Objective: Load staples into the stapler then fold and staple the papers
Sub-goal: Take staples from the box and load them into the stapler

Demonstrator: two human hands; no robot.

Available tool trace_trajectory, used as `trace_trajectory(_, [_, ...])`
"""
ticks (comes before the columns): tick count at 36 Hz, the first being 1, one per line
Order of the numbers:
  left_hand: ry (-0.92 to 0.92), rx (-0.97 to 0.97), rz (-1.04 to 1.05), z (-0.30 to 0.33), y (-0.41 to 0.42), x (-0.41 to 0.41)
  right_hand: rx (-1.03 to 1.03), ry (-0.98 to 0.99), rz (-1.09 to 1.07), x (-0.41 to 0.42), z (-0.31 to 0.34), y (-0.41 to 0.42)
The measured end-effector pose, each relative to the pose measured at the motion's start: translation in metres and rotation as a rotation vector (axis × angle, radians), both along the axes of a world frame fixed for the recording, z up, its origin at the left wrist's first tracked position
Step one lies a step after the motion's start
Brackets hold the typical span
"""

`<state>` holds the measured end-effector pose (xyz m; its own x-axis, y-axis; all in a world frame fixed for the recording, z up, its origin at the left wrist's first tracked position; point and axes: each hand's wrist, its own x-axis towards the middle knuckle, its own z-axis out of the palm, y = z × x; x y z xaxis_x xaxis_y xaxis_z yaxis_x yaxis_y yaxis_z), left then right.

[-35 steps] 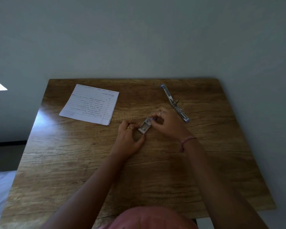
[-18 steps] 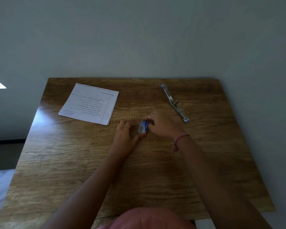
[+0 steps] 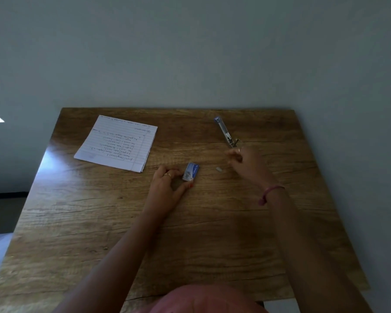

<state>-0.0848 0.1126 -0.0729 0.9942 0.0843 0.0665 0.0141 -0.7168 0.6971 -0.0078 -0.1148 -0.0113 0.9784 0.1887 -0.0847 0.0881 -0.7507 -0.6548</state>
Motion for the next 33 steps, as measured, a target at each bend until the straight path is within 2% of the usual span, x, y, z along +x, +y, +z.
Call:
trace_trajectory(5, [0.034,-0.032,-0.010,0.003,-0.001,-0.001,0.009,0.099,-0.012,-0.015,-0.016,-0.006])
trace_trajectory(11, [0.152,-0.226,0.095,0.015,-0.010,0.014,-0.030,-0.061,-0.028,-0.024,-0.033,0.008])
trace_trajectory(17, [0.037,-0.219,0.094,0.035,-0.048,0.062,-0.027,-0.186,-0.033,-0.031,-0.039,0.009])
trace_trajectory(20, [0.118,-0.418,0.082,0.044,-0.070,0.086,0.063,-0.232,-0.059,-0.036,-0.038,0.003])
trace_trajectory(22, [0.234,-0.604,0.109,0.046,-0.080,0.102,0.158,-0.216,-0.108,-0.040,-0.038,-0.002])
trace_trajectory(27, [0.483,-0.908,0.104,0.050,-0.086,0.134,0.308,-0.208,-0.234,-0.050,-0.048,-0.022])
trace_trajectory(30, [0.543,-0.976,0.057,0.049,-0.081,0.147,0.443,-0.159,-0.278,-0.052,-0.052,-0.028])
trace_trajectory(33, [0.557,-0.910,-0.024,0.046,-0.077,0.154,0.570,-0.127,-0.332,-0.050,-0.052,-0.030])
